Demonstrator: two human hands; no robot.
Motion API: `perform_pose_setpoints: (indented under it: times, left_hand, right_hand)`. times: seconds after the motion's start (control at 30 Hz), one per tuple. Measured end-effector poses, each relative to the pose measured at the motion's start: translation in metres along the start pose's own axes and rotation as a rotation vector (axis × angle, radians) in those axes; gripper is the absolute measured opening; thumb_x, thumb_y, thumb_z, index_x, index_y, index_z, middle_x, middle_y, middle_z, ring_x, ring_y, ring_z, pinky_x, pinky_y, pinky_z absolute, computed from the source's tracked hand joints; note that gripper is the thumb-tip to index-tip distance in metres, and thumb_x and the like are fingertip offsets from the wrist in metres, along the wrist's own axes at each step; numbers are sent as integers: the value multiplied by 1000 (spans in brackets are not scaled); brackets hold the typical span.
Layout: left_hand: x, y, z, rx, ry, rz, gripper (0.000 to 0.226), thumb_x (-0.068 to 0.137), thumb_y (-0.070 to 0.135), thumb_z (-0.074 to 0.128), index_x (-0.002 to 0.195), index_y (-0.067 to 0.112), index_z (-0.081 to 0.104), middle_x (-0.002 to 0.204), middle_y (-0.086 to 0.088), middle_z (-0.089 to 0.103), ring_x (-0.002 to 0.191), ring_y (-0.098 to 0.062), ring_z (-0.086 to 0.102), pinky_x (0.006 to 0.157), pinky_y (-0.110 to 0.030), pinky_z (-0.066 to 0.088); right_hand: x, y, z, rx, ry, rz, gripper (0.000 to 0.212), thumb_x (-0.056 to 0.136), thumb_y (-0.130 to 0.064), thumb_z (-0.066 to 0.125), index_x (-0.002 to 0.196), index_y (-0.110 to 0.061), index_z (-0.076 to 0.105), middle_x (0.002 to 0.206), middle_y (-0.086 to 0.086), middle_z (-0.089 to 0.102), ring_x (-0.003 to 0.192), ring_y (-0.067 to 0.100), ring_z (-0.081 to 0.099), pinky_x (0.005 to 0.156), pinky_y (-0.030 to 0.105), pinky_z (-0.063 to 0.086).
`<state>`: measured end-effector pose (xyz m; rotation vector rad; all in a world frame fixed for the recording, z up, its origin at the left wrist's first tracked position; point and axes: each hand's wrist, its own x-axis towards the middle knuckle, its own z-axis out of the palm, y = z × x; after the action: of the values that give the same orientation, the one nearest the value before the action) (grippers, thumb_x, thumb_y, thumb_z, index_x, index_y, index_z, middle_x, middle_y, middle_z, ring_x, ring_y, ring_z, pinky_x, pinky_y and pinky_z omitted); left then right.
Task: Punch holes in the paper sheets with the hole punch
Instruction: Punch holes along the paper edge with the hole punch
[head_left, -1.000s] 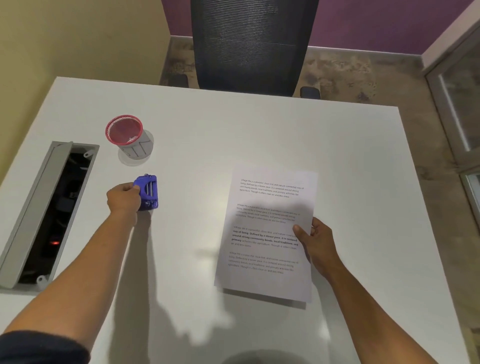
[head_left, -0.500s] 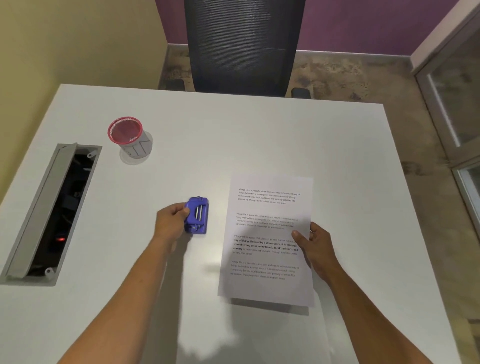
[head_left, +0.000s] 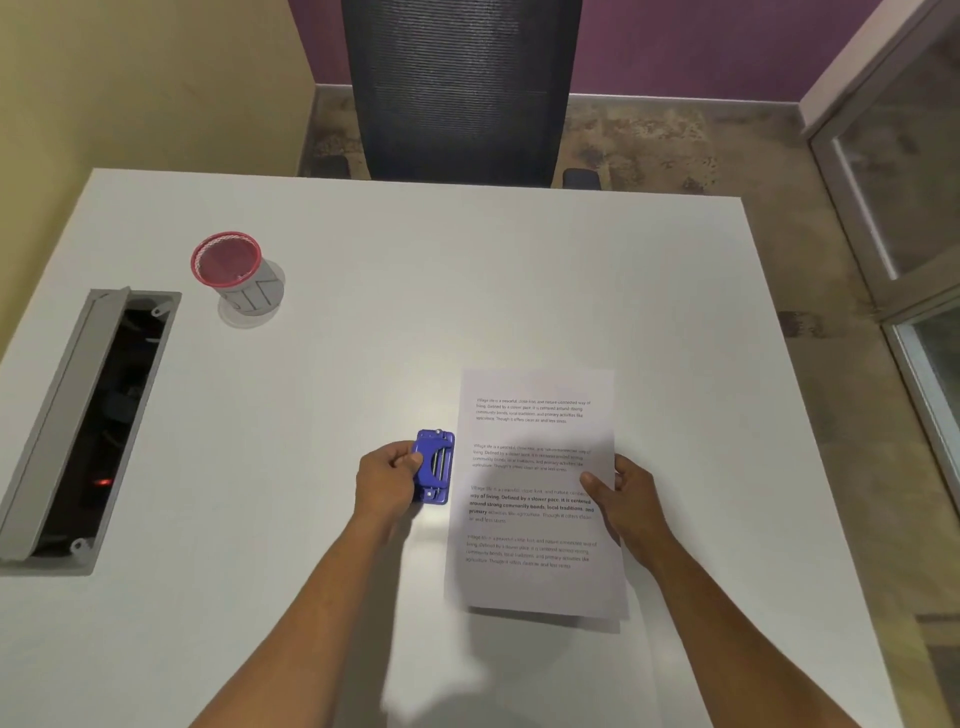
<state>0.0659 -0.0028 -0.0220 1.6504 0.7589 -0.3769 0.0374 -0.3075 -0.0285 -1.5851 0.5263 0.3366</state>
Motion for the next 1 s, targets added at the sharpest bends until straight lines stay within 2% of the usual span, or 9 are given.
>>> perform_pose_setpoints:
  times: [0.1,0.27,0.43,0.6,0.77,0.9,1.0]
  left_hand:
    - [0,-5,3,22,-4,1,23,90,7,57,77,17,73,75,-7,71,67,-22,59,71,-39,53]
    - [2,-8,3,59,-6,22,21,88,9,58,77,18,73,75,-7,69,68,-21,57,83,-52,54]
    - [4,-9,5,48,-14,19,20,90,8,58,80,17,73,74,-10,65,67,-24,56,84,-60,54]
    - [1,-8,7,29,-16,30,22,90,8,59,80,20,74,71,-8,64,66,-23,55,82,-55,54]
    - [0,-5,8,40,-15,43,30,90,8,59,71,27,73,71,-4,67,64,-21,56,72,-39,51]
    - [0,-4,7,59,-34,61,31,91,9,59,71,28,72,75,-5,67,67,-21,55,73,-38,48]
    - [-2,-4,7,65,-31,66,30,91,9,58,72,28,72,77,-7,68,68,-22,55,75,-43,52]
  right_hand:
    - [4,2,-1,-28,-3,9,20,88,-12,70,108,-20,69,102,1,77,88,22,75,70,32,61]
    - [9,3,4,-26,-14,2,20,88,-11,70,104,-22,69,98,-5,78,89,18,74,69,27,60]
    - [13,6,10,-38,-6,8,20,89,-11,70,106,-20,68,104,0,76,91,18,74,73,30,61]
    - [17,6,20,-38,-12,27,22,89,-9,69,111,-12,67,107,5,74,94,21,73,79,35,61]
    - [21,4,27,-66,-12,38,23,91,-8,67,114,-11,65,108,4,73,94,18,73,75,30,60]
    - [21,5,29,-100,-9,36,18,92,-9,64,108,-19,65,106,2,73,88,11,72,68,21,58]
    - [22,6,32,-118,-12,30,18,94,-9,62,108,-20,65,108,3,73,93,14,71,74,26,58]
